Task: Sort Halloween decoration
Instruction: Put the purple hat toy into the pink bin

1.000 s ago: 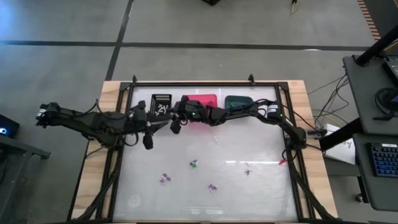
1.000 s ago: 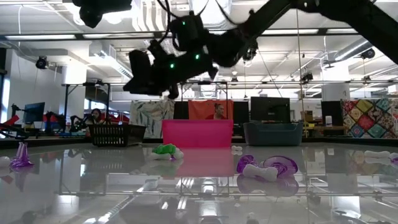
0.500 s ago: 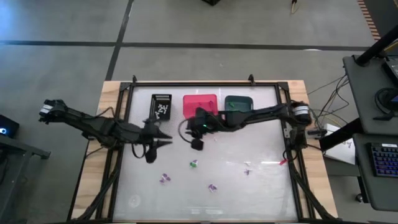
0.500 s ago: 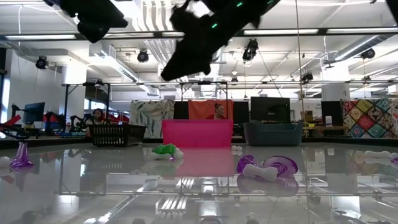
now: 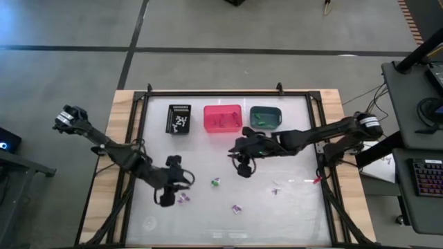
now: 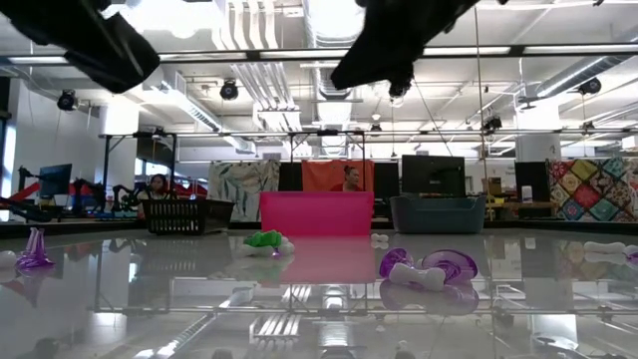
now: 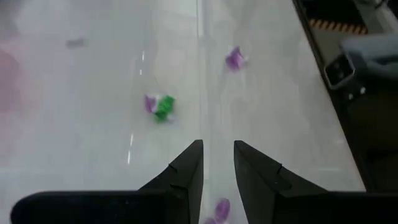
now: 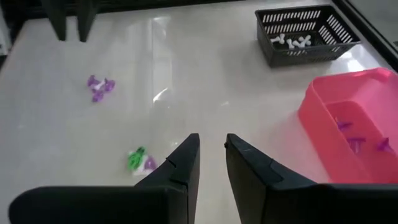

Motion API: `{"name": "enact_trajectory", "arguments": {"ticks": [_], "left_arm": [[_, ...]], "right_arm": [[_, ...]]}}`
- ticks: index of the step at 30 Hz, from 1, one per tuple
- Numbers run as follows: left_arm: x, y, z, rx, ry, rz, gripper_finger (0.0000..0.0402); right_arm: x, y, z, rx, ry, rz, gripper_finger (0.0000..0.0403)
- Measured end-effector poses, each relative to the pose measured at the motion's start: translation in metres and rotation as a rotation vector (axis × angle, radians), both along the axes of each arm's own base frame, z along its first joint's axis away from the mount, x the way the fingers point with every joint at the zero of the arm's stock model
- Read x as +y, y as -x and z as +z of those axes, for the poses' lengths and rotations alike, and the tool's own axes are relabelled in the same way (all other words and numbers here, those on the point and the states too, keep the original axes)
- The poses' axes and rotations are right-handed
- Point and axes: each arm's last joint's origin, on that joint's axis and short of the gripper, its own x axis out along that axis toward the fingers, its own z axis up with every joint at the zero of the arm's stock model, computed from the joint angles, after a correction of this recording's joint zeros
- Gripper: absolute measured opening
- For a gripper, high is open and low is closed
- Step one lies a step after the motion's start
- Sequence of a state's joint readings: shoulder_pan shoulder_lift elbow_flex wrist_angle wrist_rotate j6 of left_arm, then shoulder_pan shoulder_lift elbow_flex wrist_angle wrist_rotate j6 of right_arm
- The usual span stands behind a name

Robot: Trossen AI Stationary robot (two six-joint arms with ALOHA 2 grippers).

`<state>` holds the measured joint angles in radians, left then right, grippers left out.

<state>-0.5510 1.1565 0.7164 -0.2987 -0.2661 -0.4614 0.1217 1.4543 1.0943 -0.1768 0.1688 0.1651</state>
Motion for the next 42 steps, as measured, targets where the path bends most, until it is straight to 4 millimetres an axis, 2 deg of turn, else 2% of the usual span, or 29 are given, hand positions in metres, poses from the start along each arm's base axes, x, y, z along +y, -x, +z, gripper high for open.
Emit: {"name": "enact_trajectory", "arguments": {"ticks": [6,13,23,34,42], "left_arm": [[-0.017,-0.002,-0.015,0.071,0.01,-0.007,0.0072],[-0.026,-0.006,-0.033,0.164,0.042,0.026,0.0075],[-0.04,-0.012,-0.057,0.255,0.006,0.03,0.0114],[-0.049,-0.023,-0.078,0.355,-0.063,0.015,0.0116],[-0.05,-0.024,-0.083,0.379,-0.063,0.025,0.0114]], "right_arm": [[0.013,0.025,0.002,-0.003,-0.044,0.022,0.0068],[0.024,0.045,0.002,0.002,-0.094,0.035,0.0068],[0.028,0.045,-0.004,0.018,-0.099,0.041,0.0068],[0.029,0.044,-0.005,0.022,-0.097,0.041,0.0068],[0.029,0.044,-0.005,0.021,-0.097,0.042,0.0068]]}}
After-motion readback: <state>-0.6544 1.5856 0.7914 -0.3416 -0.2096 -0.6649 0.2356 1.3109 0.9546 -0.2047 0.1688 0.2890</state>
